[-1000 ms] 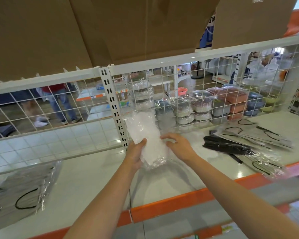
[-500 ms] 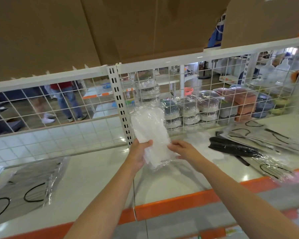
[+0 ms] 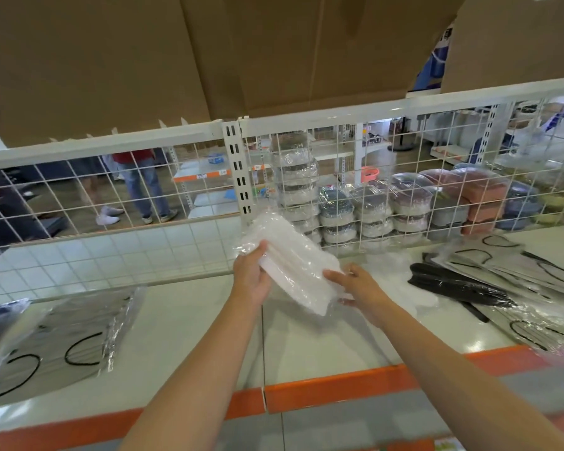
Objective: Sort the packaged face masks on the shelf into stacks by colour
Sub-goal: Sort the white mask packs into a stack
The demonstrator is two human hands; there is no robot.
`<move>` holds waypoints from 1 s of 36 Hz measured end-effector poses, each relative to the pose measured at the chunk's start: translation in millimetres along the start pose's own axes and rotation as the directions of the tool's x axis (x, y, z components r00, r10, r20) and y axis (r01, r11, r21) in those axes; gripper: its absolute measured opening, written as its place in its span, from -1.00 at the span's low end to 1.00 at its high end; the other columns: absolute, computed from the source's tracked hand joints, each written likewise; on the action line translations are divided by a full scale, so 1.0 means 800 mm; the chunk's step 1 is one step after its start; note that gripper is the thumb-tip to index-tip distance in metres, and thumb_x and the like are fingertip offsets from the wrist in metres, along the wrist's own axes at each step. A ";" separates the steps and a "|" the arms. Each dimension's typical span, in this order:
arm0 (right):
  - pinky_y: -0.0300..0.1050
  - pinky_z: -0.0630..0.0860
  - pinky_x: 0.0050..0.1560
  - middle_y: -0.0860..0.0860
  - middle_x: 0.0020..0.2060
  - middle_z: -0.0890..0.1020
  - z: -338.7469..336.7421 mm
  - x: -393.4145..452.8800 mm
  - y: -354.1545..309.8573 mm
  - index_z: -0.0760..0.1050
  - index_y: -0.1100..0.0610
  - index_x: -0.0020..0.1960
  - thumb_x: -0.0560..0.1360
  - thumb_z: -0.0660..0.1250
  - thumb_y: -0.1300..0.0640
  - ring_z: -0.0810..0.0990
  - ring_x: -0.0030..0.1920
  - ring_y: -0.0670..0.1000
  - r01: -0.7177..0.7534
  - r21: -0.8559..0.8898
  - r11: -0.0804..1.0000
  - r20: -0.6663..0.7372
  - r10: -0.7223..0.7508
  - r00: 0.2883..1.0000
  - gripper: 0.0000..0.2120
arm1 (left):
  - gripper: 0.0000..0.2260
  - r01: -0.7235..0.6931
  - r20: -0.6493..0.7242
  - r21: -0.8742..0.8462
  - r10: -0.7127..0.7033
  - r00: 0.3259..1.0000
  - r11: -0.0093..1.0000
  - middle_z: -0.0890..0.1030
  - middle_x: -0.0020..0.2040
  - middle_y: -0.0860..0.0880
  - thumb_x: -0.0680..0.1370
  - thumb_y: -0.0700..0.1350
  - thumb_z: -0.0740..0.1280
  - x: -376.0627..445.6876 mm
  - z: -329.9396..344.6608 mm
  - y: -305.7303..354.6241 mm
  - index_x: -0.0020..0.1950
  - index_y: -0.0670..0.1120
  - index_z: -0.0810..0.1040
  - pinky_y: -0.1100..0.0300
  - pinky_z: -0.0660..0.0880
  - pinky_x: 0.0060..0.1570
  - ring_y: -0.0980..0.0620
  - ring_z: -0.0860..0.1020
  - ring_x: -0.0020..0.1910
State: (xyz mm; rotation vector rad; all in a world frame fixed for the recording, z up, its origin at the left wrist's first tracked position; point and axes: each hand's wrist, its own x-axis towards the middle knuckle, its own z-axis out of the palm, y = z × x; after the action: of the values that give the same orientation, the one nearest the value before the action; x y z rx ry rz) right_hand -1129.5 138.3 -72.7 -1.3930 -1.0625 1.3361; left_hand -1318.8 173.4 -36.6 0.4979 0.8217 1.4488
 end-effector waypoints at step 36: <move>0.05 0.52 0.02 0.18 0.01 0.58 0.033 0.022 0.037 0.46 0.31 0.18 0.40 0.31 0.42 0.55 0.01 0.14 0.040 -0.229 0.973 -0.073 -0.058 0.996 -0.65 | -0.76 -0.134 0.060 0.898 0.186 0.981 0.419 0.50 0.00 -0.05 0.45 -0.37 0.36 -0.002 -0.126 -0.021 0.06 -0.16 0.47 0.29 0.35 -0.14 -0.05 0.48 0.05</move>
State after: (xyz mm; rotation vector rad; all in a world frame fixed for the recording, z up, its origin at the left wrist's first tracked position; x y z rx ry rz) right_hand -1155.3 149.9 -105.4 -1.5638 -1.2180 1.1406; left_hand -1382.6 152.6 -113.7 1.4072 1.6428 1.0610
